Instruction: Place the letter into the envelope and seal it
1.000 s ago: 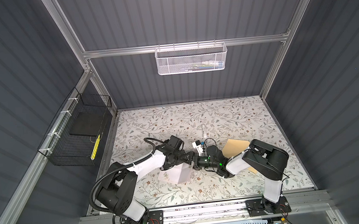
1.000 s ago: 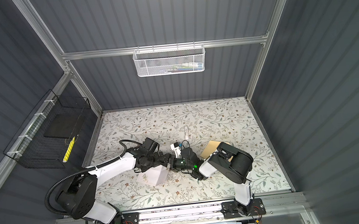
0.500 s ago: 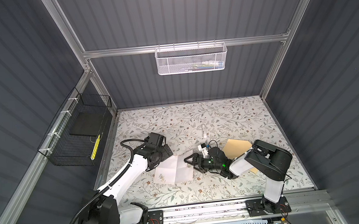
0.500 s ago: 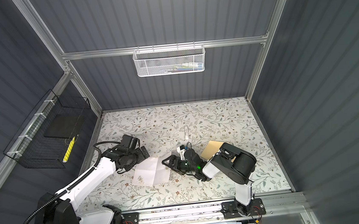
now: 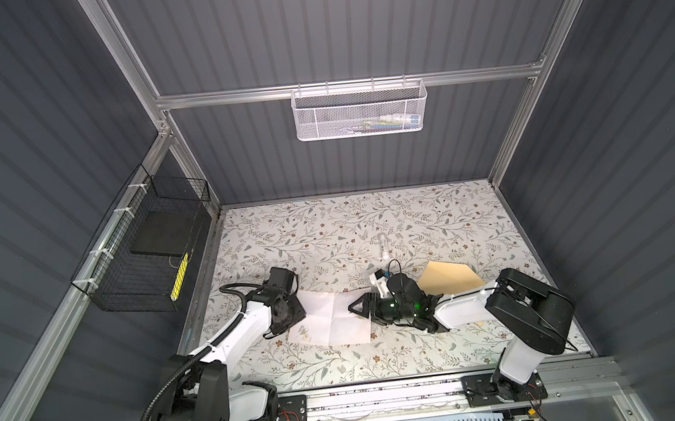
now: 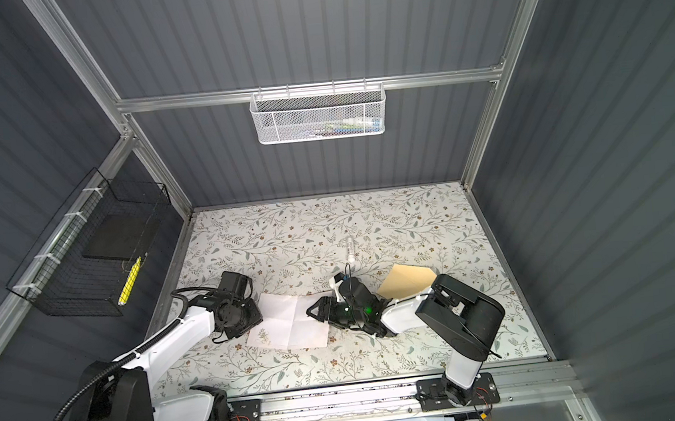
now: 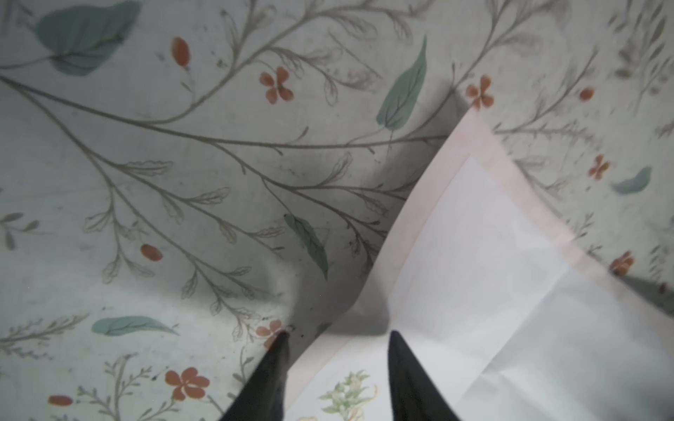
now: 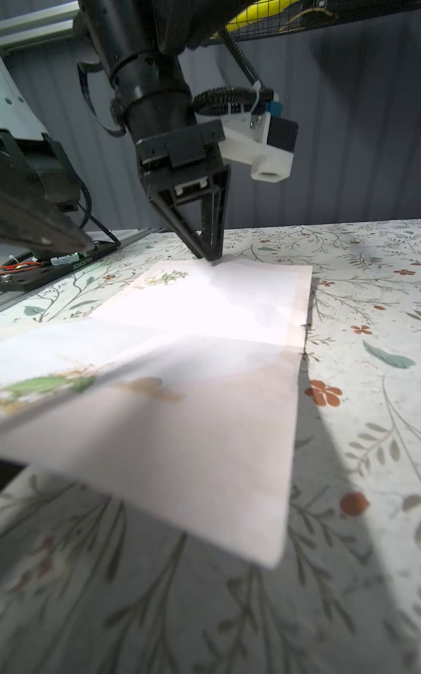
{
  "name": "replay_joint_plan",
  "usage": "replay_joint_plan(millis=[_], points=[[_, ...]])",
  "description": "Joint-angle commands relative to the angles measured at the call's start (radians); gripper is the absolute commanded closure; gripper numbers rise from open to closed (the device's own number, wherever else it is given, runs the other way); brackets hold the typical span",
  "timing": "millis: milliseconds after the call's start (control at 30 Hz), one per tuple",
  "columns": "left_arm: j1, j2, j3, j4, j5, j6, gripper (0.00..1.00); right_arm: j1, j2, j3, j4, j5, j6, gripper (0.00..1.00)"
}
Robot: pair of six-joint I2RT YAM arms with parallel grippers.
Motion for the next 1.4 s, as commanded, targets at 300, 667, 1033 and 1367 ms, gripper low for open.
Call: replay_joint_plan(millis=[300,667,1033,1367], points=[[0.003,0.001,-0.126,0.084,0.081,0.011,0.89,0.049,-0.030,0.163,-0.083,-0.067,-0.061,0.29],[0.003,0.002,-0.158,0.134,0.133,0.008,0.94,0.062,0.156,0.289,-0.023,-0.104,-0.034,0.20],[0.003,-0.001,-0.118,0.099,0.089,0.029,0.94,0.063,0.273,0.307,0.012,-0.086,-0.020,0.08],[0.003,-0.058,0.049,-0.128,-0.110,0.031,0.81,0.047,0.321,0.310,-0.051,-0.052,-0.006,0.04]])
